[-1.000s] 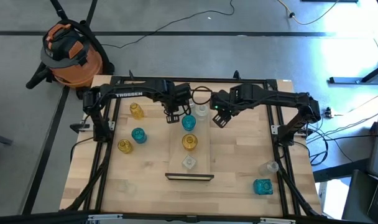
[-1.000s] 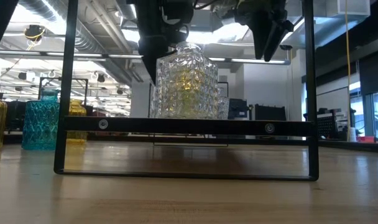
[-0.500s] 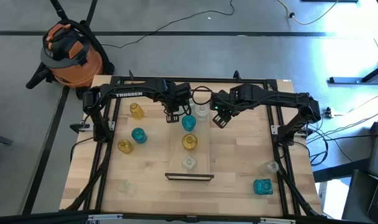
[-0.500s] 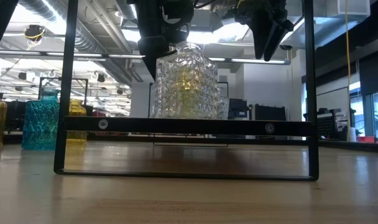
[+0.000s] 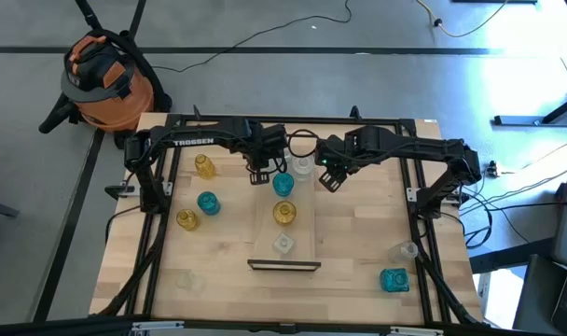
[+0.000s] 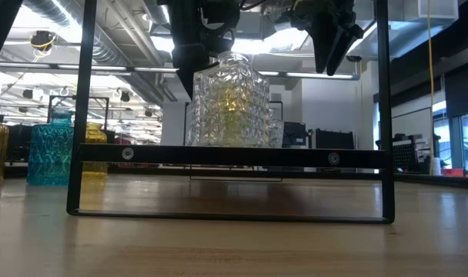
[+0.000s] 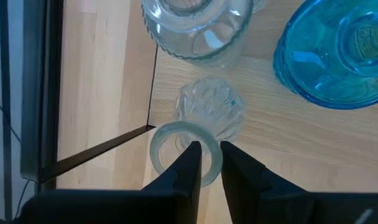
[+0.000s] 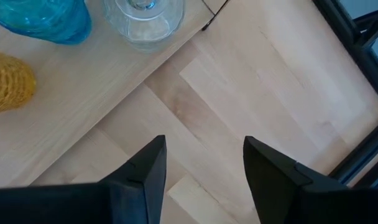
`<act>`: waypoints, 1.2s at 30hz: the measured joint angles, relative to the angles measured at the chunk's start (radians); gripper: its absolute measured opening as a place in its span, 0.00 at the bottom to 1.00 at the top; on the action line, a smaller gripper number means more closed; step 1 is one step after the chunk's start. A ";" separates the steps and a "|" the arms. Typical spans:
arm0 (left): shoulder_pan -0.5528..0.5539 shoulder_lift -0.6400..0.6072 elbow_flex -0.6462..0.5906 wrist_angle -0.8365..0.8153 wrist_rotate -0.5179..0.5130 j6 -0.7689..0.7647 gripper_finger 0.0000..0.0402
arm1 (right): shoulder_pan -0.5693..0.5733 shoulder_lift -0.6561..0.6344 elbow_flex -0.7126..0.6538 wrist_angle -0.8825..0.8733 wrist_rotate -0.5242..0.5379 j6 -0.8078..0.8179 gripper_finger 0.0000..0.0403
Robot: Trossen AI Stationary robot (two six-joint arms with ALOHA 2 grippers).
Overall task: Sort vases onto shelf
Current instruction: Put the transparent vase on the shelf aligned with the other top transparent vase
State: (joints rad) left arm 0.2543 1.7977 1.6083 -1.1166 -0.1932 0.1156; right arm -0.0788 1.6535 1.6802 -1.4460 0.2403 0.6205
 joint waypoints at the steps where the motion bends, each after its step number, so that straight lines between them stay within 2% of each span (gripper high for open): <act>1: 0.000 0.000 0.000 0.000 0.001 0.000 0.14 | 0.000 0.000 0.000 0.000 0.006 0.000 0.43; 12: 0.000 0.000 -0.001 0.000 -0.033 -0.001 0.28 | 0.000 0.000 0.000 0.000 0.014 0.000 0.43; 20: -0.002 -0.007 0.014 0.002 -0.035 -0.003 0.29 | 0.000 0.000 0.000 0.005 0.014 0.001 0.43; 31: 0.002 -0.007 0.166 -0.002 -0.079 -0.001 0.29 | 0.000 0.000 0.000 0.007 0.014 0.002 0.43; 36: 0.014 -0.007 0.225 -0.073 -0.044 -0.059 0.29 | 0.000 0.000 0.000 0.007 0.014 0.003 0.43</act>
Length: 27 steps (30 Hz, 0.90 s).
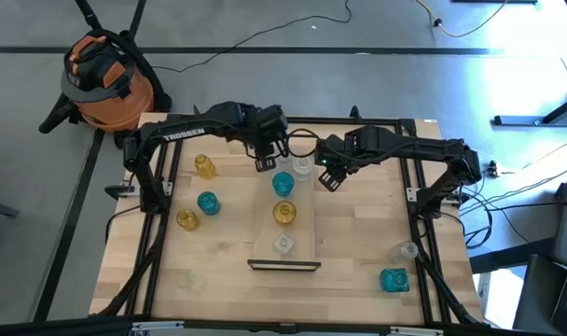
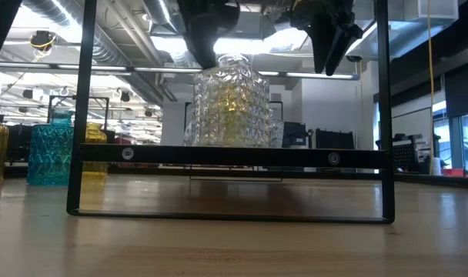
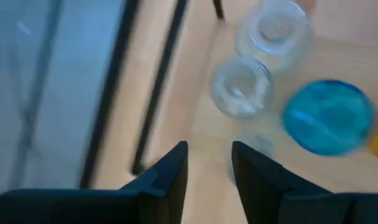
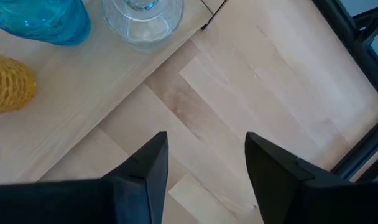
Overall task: Sort vases onto shelf
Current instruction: Put the transparent vase on the shelf aligned with the other top transparent vase
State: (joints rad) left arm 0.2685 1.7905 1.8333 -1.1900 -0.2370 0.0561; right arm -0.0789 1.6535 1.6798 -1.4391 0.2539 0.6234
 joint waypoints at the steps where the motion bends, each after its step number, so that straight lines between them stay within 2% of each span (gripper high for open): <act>1: 0.004 0.000 0.004 -0.027 0.034 -0.034 0.29 | 0.000 0.000 0.000 0.000 0.000 0.000 0.43; 6: 0.022 -0.001 -0.060 -0.166 0.260 -0.185 0.29 | 0.000 0.000 0.000 -0.002 0.000 0.020 0.43; 12: 0.009 -0.054 -0.299 -0.034 0.385 -0.265 0.29 | 0.001 0.000 0.000 -0.002 -0.002 0.033 0.43; 17: 0.014 -0.104 -0.475 0.164 0.392 -0.343 0.29 | 0.001 0.000 0.000 -0.002 -0.001 0.043 0.43; 19: 0.023 -0.111 -0.521 0.265 0.424 -0.388 0.29 | 0.001 0.000 0.000 -0.002 0.001 0.039 0.43; 22: 0.039 -0.109 -0.558 0.338 0.432 -0.454 0.29 | 0.001 0.000 0.000 -0.004 0.007 0.028 0.43; 27: 0.045 -0.109 -0.570 0.372 0.342 -0.496 0.29 | 0.001 0.000 0.000 -0.018 0.007 0.024 0.43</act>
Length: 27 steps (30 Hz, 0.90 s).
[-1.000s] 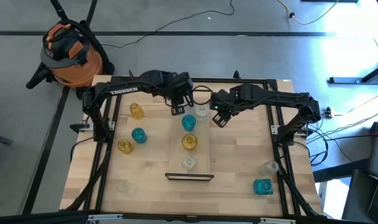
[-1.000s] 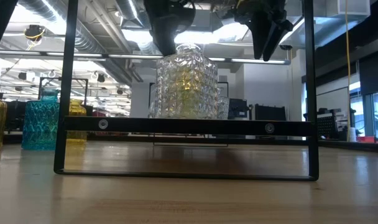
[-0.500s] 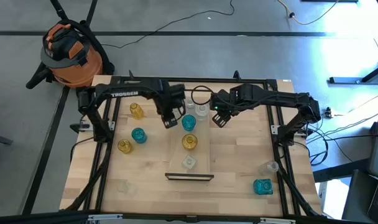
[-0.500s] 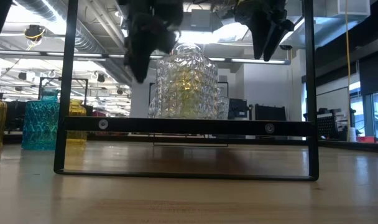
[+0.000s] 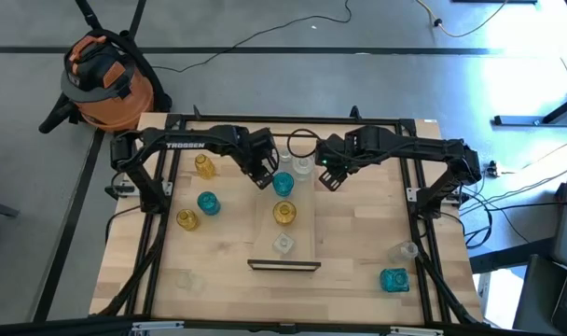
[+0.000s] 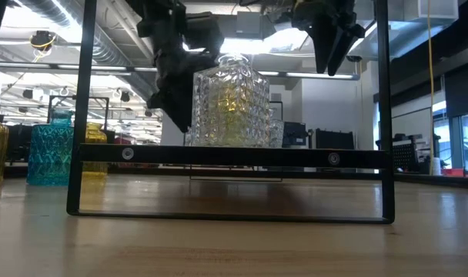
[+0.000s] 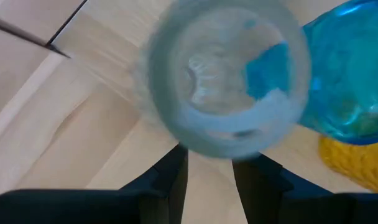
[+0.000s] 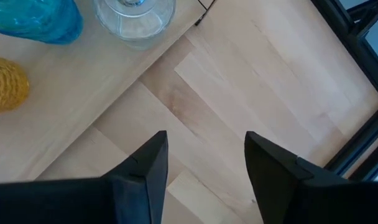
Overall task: Sort vases onto shelf
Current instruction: Put the transparent vase on the shelf aligned with the other top transparent vase, then put the blue vase on the shelf aligned with the other blue vase
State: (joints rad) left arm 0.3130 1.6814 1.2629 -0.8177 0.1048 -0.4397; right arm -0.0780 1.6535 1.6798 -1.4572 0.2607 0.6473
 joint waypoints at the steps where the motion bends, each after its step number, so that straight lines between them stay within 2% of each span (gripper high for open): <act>1: 0.000 0.000 0.000 0.012 0.000 0.001 0.29 | 0.000 0.000 0.000 -0.001 0.000 -0.001 0.43; 10: -0.001 0.000 0.000 0.035 -0.021 0.003 0.29 | 0.000 0.000 0.000 -0.017 -0.003 -0.001 0.43; 16: 0.006 -0.055 0.000 -0.071 -0.018 -0.004 0.29 | 0.000 0.000 0.000 -0.033 -0.034 -0.001 0.43; 22: -0.009 -0.186 -0.001 -0.134 -0.005 -0.022 0.29 | 0.029 0.000 0.000 -0.097 -0.072 -0.001 0.43; 27: -0.072 -0.350 -0.001 -0.287 0.011 -0.044 0.29 | 0.164 -0.053 -0.034 -0.102 -0.191 0.012 0.43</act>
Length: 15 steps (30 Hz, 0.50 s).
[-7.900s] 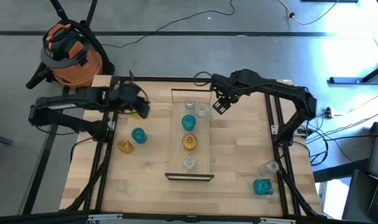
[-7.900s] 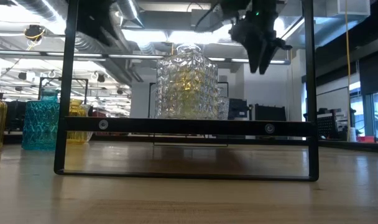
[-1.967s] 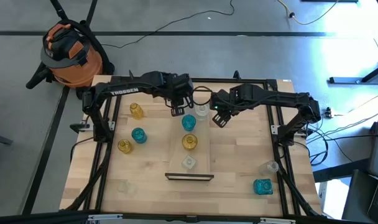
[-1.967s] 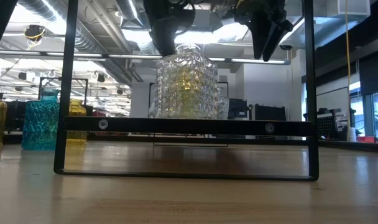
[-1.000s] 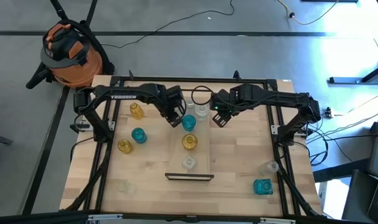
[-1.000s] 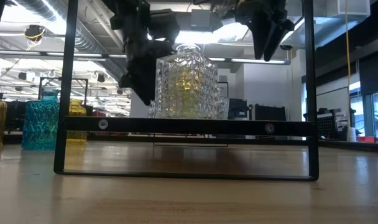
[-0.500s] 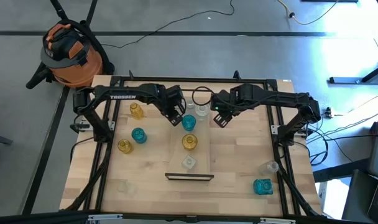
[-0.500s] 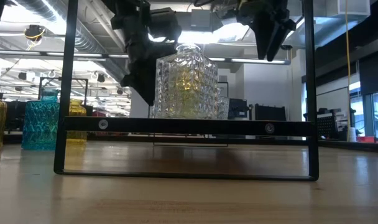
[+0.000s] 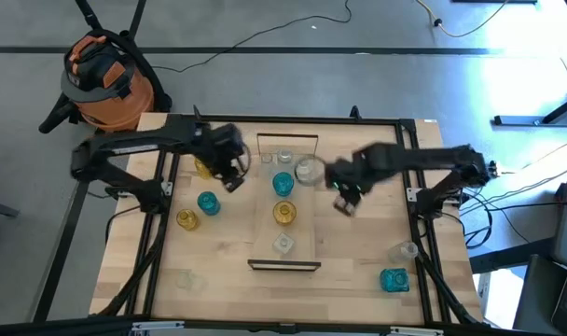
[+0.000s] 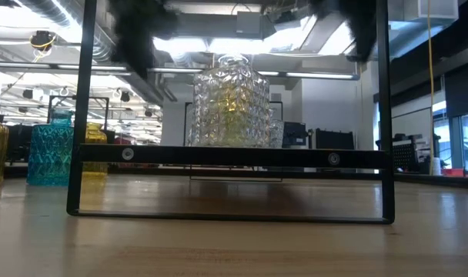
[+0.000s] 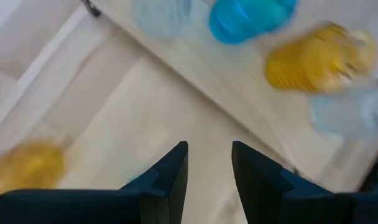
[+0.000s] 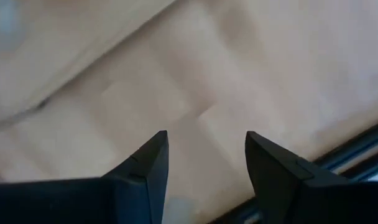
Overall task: Sort vases onto shelf
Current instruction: Put the blue vase on the shelf aligned with the other blue vase
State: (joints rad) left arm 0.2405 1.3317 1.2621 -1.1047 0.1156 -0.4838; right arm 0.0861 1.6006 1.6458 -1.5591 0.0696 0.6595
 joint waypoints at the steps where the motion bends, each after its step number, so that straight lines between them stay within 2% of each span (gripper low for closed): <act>1: -0.020 -0.035 0.000 -0.022 -0.005 -0.013 0.29 | 0.039 -0.013 -0.005 -0.001 -0.018 0.021 0.43; 5: -0.140 -0.160 0.000 -0.032 -0.051 -0.093 0.29 | 0.213 -0.064 -0.042 -0.005 -0.031 0.136 0.43; 8: -0.243 -0.211 0.000 -0.017 -0.125 -0.134 0.29 | 0.353 -0.100 -0.065 -0.007 -0.035 0.226 0.43; 12: -0.357 -0.225 0.000 -0.014 -0.245 -0.145 0.29 | 0.544 -0.111 -0.079 -0.003 -0.035 0.349 0.43; 15: -0.410 -0.210 0.000 -0.015 -0.291 -0.144 0.29 | 0.674 -0.112 -0.089 0.021 -0.064 0.449 0.43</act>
State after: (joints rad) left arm -0.1694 1.1214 1.2622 -1.1197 -0.1751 -0.6273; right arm 0.7599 1.4888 1.5567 -1.5378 0.0055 1.1088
